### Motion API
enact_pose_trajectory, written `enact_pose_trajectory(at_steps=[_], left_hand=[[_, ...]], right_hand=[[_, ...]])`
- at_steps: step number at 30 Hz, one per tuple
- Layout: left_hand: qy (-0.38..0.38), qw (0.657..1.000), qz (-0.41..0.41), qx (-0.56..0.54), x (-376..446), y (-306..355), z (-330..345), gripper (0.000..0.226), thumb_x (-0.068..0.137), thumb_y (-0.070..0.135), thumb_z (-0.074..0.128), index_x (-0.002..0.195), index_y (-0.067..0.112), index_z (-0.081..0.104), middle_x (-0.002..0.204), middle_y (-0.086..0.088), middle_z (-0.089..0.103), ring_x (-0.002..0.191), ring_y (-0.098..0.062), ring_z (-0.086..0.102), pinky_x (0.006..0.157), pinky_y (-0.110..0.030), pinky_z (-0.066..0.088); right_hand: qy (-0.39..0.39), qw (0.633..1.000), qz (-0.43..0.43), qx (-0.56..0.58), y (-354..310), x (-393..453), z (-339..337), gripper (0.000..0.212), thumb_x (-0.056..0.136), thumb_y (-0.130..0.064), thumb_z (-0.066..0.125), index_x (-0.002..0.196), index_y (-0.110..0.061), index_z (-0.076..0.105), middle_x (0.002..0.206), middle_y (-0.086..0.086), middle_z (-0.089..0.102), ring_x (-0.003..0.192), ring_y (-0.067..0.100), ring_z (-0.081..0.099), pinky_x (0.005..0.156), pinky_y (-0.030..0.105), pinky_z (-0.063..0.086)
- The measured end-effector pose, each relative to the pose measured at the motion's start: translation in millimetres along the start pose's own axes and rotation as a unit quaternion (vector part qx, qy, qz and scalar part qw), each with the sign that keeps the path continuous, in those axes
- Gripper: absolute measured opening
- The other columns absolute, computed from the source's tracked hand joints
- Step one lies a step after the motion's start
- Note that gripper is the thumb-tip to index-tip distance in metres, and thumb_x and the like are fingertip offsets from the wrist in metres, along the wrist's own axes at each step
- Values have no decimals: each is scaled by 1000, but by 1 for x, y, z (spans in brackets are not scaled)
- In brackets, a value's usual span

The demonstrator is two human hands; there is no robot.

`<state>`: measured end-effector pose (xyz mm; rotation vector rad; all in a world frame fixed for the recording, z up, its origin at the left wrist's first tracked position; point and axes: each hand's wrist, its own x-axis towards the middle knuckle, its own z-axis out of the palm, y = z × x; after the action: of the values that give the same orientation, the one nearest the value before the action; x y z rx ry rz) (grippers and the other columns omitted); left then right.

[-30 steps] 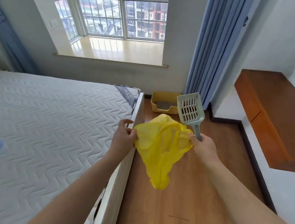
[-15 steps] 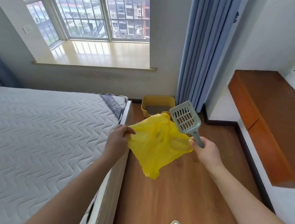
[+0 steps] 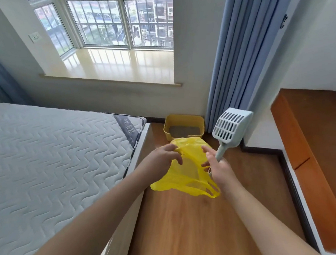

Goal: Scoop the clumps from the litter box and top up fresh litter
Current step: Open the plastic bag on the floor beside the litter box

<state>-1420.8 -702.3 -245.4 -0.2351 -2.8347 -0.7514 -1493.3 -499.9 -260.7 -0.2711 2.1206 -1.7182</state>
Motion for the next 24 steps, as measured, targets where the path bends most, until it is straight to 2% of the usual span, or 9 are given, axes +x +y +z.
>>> enact_pose_trajectory(at_steps=[3,7,9,12,14,16,20,22,24], left_hand=[[4,1000,-14,12,11,-14,-4,44,81,-15,49,90,19,76,111,-2,68,100,-25,64,82,-35,52],[9,1000,-20,9,28,-42,-9,45,84,-14,50,92,21,76,112,-1,68,106,-22,62,88,-34,49],[14,999,-28,-17,36,-61,-11,42,84,-14,52,89,20,77,111,-1,69,104,-20,62,89,-31,47],[15,998,-24,-59,50,-91,-15,39,82,-13,55,84,18,78,106,0,71,98,-16,64,88,-23,45],[10,997,-23,-80,58,-114,-18,39,81,-13,54,81,17,78,104,2,71,93,-9,62,86,-20,45],[3,995,-24,-92,68,-136,-25,39,79,-11,51,76,17,77,99,8,68,90,-3,57,84,-18,45],[-30,998,-26,-55,85,-183,-41,39,73,-15,52,58,16,69,101,9,62,90,-8,54,80,-21,42],[-58,998,-22,6,92,-208,-46,37,76,-16,52,62,14,70,112,-1,65,97,-16,58,82,-26,45],[-81,994,-30,60,103,-226,-48,33,82,-14,52,82,12,74,122,-5,62,108,-23,58,90,-31,47]], right_hand=[[-2,996,-28,-84,2,22,8,35,102,-29,40,135,-36,50,144,-8,35,123,8,43,102,28,36],[4,990,-22,-143,15,57,19,37,87,-61,47,123,-66,42,156,-2,26,139,21,33,111,43,31],[19,987,17,-156,50,88,21,46,82,-63,50,124,-71,32,156,-2,27,141,23,30,111,48,29],[-9,994,74,-79,34,100,35,41,89,-18,62,123,-38,51,135,2,51,123,24,50,98,48,44],[-14,986,101,-133,24,118,47,28,98,0,44,111,-24,52,105,-2,58,93,17,58,78,32,49],[19,983,101,-155,8,136,60,15,102,-17,41,97,-21,55,87,-3,57,84,19,55,71,30,42],[64,976,113,-175,-9,165,78,29,102,-37,40,90,-15,57,79,0,56,78,20,51,68,32,35],[95,973,118,-176,63,237,46,31,98,-48,45,89,-21,58,77,0,59,77,22,58,72,33,39],[87,979,132,-131,131,290,7,53,83,-76,45,92,-25,54,85,-1,63,92,27,67,82,46,45]])
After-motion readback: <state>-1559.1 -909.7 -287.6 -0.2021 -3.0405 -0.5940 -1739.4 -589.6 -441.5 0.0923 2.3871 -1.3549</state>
